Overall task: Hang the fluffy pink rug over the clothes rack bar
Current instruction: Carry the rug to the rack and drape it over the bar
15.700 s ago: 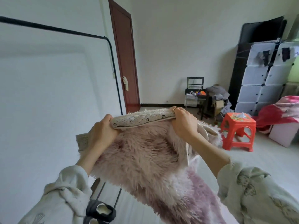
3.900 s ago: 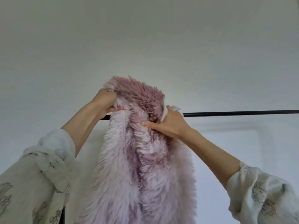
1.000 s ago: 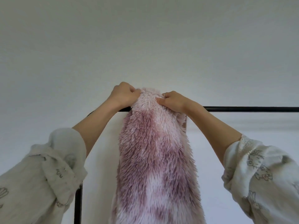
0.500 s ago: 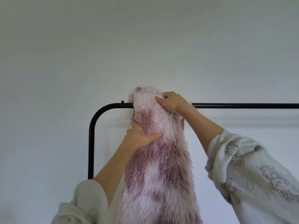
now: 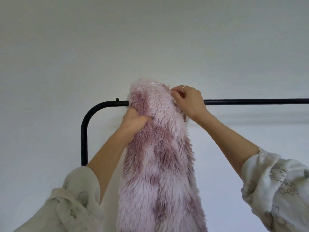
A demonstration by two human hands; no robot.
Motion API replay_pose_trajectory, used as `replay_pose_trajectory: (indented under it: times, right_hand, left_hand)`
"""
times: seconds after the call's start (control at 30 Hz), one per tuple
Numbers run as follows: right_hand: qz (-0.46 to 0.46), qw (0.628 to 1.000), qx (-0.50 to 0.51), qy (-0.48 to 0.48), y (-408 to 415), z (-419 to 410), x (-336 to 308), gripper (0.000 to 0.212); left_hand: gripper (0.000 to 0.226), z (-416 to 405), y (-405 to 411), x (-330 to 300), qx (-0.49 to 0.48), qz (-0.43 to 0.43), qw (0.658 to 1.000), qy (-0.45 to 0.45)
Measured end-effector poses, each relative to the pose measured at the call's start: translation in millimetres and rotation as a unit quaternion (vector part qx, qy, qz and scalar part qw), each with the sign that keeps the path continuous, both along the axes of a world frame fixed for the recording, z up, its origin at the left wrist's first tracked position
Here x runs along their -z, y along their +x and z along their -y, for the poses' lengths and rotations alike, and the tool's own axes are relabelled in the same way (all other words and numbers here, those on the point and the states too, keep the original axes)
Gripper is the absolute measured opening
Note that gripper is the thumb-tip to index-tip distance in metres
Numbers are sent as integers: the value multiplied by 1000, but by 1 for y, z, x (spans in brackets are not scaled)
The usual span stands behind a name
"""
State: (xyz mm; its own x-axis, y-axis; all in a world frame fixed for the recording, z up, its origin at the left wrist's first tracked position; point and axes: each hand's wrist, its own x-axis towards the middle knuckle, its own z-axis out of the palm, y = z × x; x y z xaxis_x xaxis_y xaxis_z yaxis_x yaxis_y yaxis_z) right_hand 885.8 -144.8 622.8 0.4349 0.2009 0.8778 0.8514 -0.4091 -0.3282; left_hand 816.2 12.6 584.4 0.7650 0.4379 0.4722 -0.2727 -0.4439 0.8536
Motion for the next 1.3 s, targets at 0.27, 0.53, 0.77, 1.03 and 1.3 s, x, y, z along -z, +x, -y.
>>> replay_pose_trajectory:
  times: [0.27, 0.53, 0.77, 1.03, 1.3]
  right_hand:
    - [-407, 910, -76, 27, 10, 41, 50, 25]
    - [-374, 904, -130, 158, 28, 60, 44, 24]
    - [-221, 961, 27, 166, 51, 126, -1, 35]
    - [-243, 932, -41, 266, 79, 182, -73, 37]
    - [-153, 938, -2, 311, 102, 183, -81, 42]
  left_hand:
    - [38, 16, -11, -21, 2, 47, 999, 4]
    - [22, 17, -7, -27, -19, 58, 998, 11]
    - [26, 49, 10, -59, -47, 130, 990, 1]
    - [42, 60, 44, -114, -133, 176, 975, 26]
    - [47, 63, 59, -138, -282, 136, 944, 108]
